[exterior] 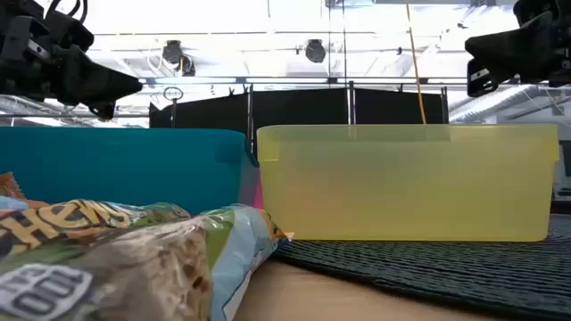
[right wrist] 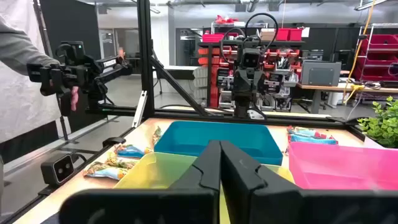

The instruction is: Pick and place Granola Bars by type

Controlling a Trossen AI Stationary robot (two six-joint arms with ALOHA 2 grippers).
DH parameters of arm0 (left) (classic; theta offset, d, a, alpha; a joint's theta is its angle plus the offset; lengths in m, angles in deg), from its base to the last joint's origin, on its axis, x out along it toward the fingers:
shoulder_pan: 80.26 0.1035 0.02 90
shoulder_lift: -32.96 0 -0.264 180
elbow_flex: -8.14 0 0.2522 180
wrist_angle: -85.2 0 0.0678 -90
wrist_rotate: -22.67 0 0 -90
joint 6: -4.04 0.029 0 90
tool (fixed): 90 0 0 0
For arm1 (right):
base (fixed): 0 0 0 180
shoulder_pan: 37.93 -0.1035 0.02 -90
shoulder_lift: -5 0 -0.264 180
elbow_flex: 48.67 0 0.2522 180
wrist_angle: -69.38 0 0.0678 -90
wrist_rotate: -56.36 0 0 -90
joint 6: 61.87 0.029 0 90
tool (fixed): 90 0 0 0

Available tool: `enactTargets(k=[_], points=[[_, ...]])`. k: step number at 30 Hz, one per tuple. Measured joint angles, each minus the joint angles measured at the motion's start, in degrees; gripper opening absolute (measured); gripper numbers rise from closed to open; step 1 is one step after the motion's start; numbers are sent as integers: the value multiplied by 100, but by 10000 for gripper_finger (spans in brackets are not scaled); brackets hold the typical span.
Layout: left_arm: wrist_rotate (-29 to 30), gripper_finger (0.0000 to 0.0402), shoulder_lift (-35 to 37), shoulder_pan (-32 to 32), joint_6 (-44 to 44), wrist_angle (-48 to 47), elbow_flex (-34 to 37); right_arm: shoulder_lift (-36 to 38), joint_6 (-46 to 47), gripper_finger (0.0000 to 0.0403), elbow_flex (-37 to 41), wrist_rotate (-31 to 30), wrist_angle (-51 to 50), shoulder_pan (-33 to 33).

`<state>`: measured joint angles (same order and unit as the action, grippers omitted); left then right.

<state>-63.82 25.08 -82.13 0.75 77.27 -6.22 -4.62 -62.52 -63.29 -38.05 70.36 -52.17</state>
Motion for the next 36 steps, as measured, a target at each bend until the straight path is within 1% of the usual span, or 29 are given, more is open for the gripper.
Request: enactTargets(k=[14,19,21,23,25,30,34,36], points=[[6,51,0,2,19,0,0,1,0,0,0,0,0,0],[112,51,0,2,196,-2,0,0,-81,0,0,-6,0,2],[174,51,0,-1,234,-3,0,0,-284,0,1,-123,0,0],[249,51,2,0,251,2,0,0,-229,0,1,-173,3,4],[247,51,0,0,-21,57,0,-2,-14,0,0,-148,48,4],[249,51,1,-13,-1094,130,0,-2,842,0,1,-146,156,0],[370,51,0,-13,-1804,283,0,-2,1061,1,0,-200,423,0],[404,52,0,-13,-2035,570,0,-4,1168,5,2,-417,812,1]])
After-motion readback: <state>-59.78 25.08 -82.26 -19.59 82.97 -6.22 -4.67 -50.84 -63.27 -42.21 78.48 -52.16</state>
